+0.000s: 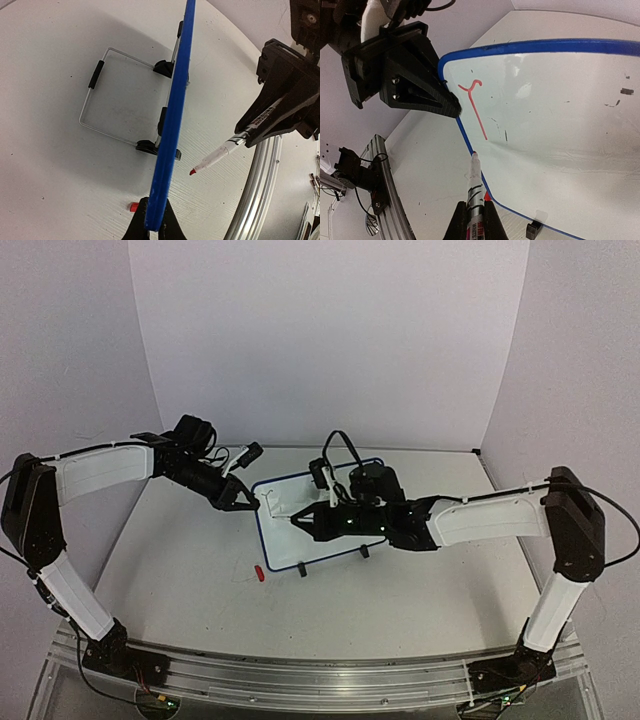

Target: Write a sentence on the whiteboard

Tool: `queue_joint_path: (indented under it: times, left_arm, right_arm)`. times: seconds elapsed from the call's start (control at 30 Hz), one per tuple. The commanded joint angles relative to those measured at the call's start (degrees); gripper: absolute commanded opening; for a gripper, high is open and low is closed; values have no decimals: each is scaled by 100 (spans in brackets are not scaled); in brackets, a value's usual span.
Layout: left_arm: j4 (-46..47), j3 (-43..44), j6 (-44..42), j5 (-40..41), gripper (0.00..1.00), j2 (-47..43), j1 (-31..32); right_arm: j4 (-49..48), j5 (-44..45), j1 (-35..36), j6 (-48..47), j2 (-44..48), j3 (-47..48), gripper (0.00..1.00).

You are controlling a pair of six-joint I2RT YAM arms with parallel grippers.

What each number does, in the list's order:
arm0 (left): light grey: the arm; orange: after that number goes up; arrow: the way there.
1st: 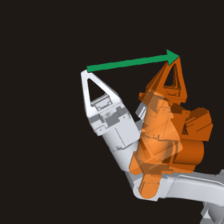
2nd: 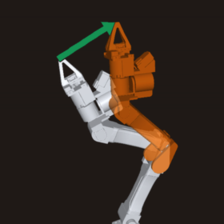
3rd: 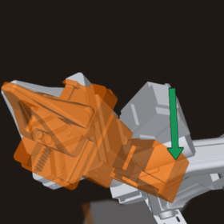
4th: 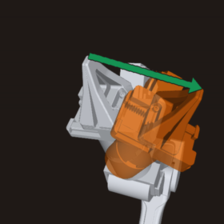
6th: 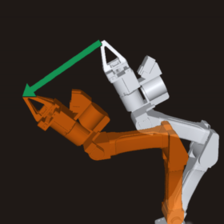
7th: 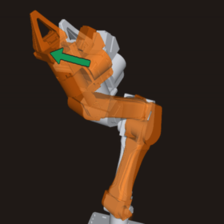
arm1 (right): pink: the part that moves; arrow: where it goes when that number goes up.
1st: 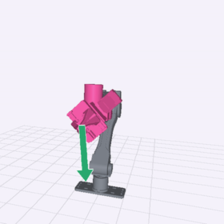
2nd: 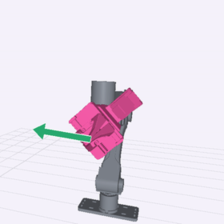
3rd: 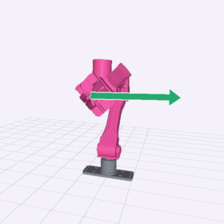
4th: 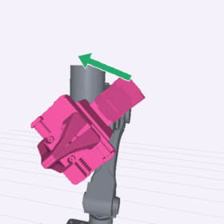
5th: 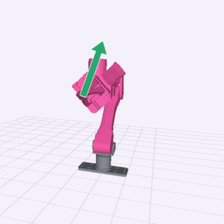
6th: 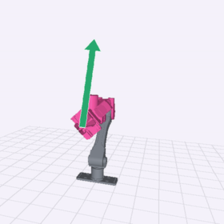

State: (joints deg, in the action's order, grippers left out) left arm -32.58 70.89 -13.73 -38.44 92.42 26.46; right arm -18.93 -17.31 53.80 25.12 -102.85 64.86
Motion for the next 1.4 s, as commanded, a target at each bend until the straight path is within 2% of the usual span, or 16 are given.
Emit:
queue_joint_path:
  times: [0.0, 0.5, 0.8, 1.37]
  left_arm:
    - [-82, 135, -166, 425, 0, 8, -27]
    - [-89, 129, -166, 415, 0, 6, -27]
    - [-91, 131, -178, 415, 0, 20, -27]
    - [-95, 135, -186, 416, 0, 45, -27]
  right_arm:
    - [-279, 176, -113, 25, 279, -22, 0]
    - [-355, 365, -224, 77, -5, 251, 0]
    - [-392, 71, -230, 4, -192, 394, 0]
    - [-315, 221, -229, 26, -7, 5, 0]
